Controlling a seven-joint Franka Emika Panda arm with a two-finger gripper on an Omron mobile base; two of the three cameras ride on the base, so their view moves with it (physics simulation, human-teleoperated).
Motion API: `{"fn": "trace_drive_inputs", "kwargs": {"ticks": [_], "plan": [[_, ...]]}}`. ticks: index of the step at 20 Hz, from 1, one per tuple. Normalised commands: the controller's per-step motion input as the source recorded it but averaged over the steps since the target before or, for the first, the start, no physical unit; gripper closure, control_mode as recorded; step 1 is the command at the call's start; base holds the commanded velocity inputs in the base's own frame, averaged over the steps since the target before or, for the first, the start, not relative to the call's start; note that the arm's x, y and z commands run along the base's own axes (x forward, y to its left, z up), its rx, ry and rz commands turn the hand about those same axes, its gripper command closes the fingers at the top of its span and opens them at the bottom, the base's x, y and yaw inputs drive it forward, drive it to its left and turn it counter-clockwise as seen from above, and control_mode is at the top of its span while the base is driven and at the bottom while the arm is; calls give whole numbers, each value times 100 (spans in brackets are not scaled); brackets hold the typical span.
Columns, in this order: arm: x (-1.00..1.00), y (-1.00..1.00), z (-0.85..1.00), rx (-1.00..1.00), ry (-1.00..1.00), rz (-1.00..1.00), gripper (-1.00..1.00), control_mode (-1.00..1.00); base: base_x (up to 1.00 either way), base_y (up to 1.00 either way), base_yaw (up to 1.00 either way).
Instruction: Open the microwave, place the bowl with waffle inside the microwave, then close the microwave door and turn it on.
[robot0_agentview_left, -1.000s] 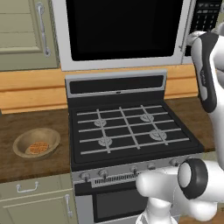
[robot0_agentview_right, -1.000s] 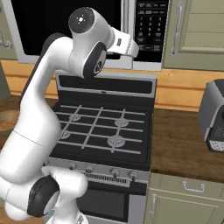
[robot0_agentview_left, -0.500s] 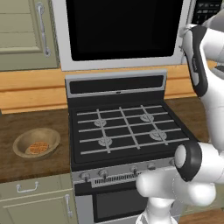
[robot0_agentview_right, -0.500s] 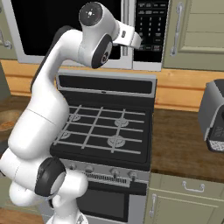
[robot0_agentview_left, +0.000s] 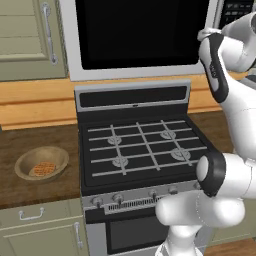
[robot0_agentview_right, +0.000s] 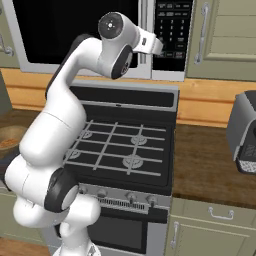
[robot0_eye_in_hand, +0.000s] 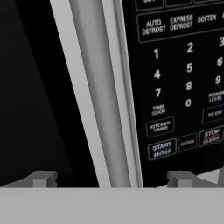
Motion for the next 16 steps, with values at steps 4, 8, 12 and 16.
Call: {"fn": "trace_drive_inputs", "kwargs": {"ticks": [4, 8, 12, 16], "plan": [[51, -5, -10, 4, -1, 0, -100, -100, 0, 0, 0], [47, -23, -2, 6, 0, 0, -100, -100, 0, 0, 0], [53, -26, -15, 7, 0, 0, -100, -100, 0, 0, 0], [69, -11, -32, 7, 0, 2, -100, -100, 0, 0, 0]]}}
